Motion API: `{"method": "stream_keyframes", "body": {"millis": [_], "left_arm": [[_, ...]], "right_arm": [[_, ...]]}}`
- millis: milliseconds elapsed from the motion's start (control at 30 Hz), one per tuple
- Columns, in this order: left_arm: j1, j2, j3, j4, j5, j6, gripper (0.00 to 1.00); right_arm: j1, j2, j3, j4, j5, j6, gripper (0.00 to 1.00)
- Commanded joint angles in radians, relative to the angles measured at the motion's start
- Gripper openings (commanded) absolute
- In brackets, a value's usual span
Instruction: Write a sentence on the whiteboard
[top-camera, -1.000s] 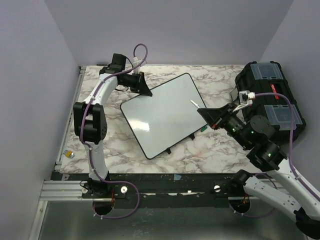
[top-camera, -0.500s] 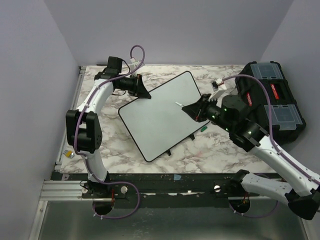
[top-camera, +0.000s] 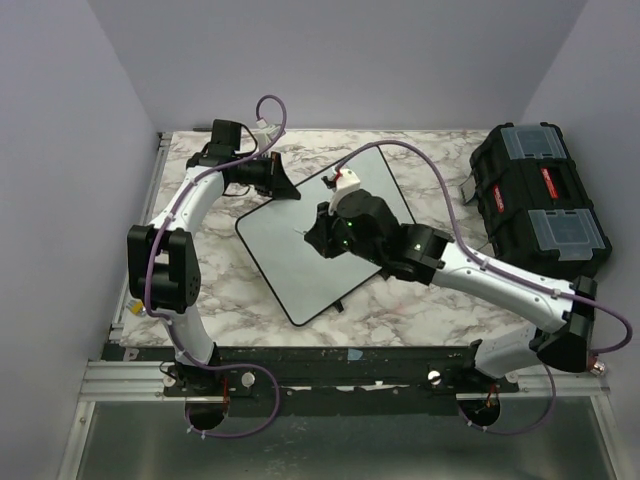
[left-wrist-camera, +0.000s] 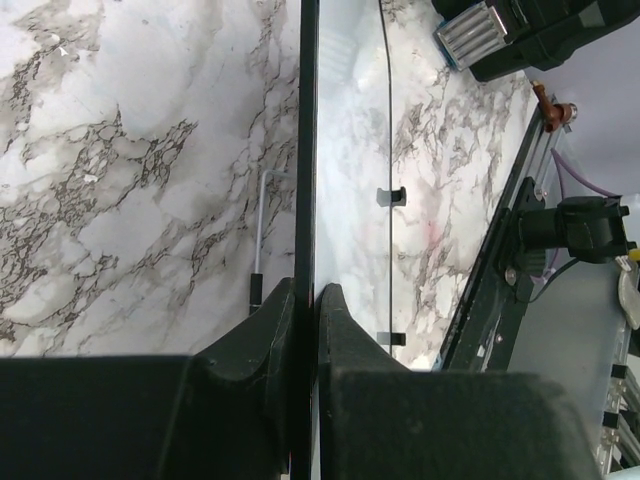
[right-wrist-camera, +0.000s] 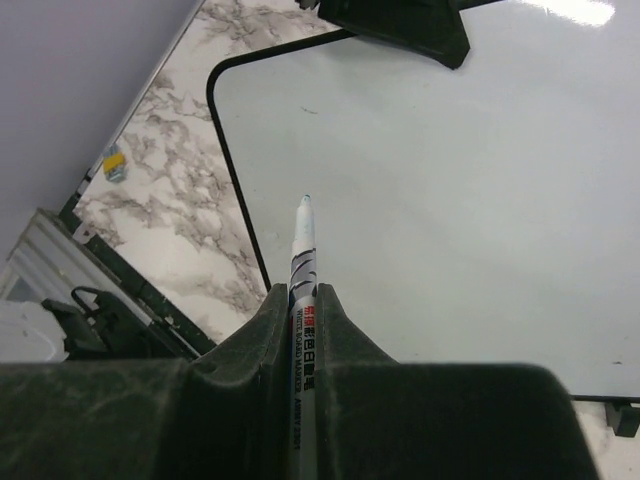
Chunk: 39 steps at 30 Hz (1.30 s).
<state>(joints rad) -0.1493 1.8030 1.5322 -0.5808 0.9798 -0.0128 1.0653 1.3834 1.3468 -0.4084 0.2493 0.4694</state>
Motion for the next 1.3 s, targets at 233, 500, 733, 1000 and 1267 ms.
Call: {"method": "stream_keyframes", "body": {"millis": [233, 500, 733, 1000, 1267], "left_arm": [[0.005, -0.067, -0.071, 0.160, -0.151, 0.093, 0.00], [0.005, -0.076, -0.071, 0.158, -0.142, 0.084, 0.00], [0.005, -0.087, -0.081, 0.173, -0.132, 0.072, 0.00], [0.005, -0.090, -0.083, 0.182, -0.139, 0.065, 0.00], [0.005, -0.127, -0.135, 0.234, -0.140, 0.070, 0.00]], "right_arm": [[0.029, 0.245, 0.235, -0.099, 0.143, -0.003, 0.01], [0.029, 0.329, 0.315, -0.126, 0.135, 0.003, 0.01], [0.030, 0.386, 0.371, -0.148, 0.152, 0.010, 0.01], [0.029, 0.454, 0.440, -0.180, 0.174, 0.017, 0.01], [0.030, 0.512, 0.497, -0.219, 0.194, 0.013, 0.01]]}}
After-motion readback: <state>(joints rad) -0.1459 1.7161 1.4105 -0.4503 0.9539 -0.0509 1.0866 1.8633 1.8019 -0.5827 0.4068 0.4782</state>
